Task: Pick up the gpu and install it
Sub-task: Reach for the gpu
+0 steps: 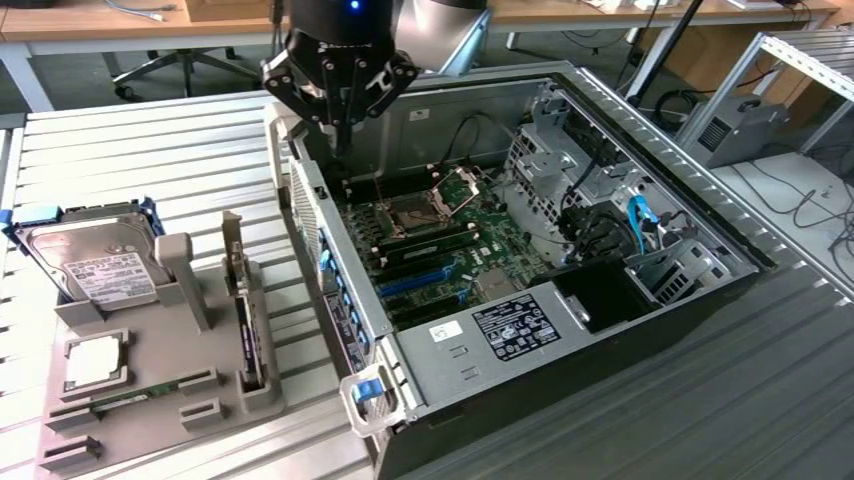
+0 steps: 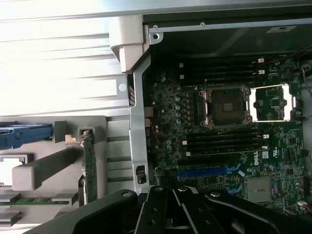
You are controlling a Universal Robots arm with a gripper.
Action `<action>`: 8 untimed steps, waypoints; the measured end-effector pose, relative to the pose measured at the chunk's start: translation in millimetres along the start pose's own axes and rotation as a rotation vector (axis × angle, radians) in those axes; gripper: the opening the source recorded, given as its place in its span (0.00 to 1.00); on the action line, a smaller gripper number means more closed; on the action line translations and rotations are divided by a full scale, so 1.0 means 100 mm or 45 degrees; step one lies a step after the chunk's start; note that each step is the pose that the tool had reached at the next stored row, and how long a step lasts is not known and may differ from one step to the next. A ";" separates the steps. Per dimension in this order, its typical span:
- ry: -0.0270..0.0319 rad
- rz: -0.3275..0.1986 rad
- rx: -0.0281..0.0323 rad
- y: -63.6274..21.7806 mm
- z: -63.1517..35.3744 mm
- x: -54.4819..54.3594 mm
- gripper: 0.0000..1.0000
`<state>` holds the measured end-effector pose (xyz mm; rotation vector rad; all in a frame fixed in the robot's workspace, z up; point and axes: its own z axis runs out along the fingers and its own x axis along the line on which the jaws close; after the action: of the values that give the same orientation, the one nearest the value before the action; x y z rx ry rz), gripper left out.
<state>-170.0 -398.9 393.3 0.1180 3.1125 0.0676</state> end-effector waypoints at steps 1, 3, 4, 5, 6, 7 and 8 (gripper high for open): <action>0.0000 0.000 0.0000 0.000 0.000 0.00 0.11; -0.0001 0.000 0.0000 -0.001 0.000 0.01 0.11; 0.0000 0.000 0.0000 -0.001 0.000 0.01 0.11; 0.0000 0.000 0.0000 -0.001 0.000 0.02 0.11; 0.0000 0.000 0.0000 -0.002 0.000 0.02 0.11; -0.0001 0.000 -0.0001 -0.002 0.000 0.02 0.11; 0.0000 0.000 0.0000 -0.002 -0.001 0.03 0.11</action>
<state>-172.6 -398.9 393.3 0.1181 3.1125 0.0676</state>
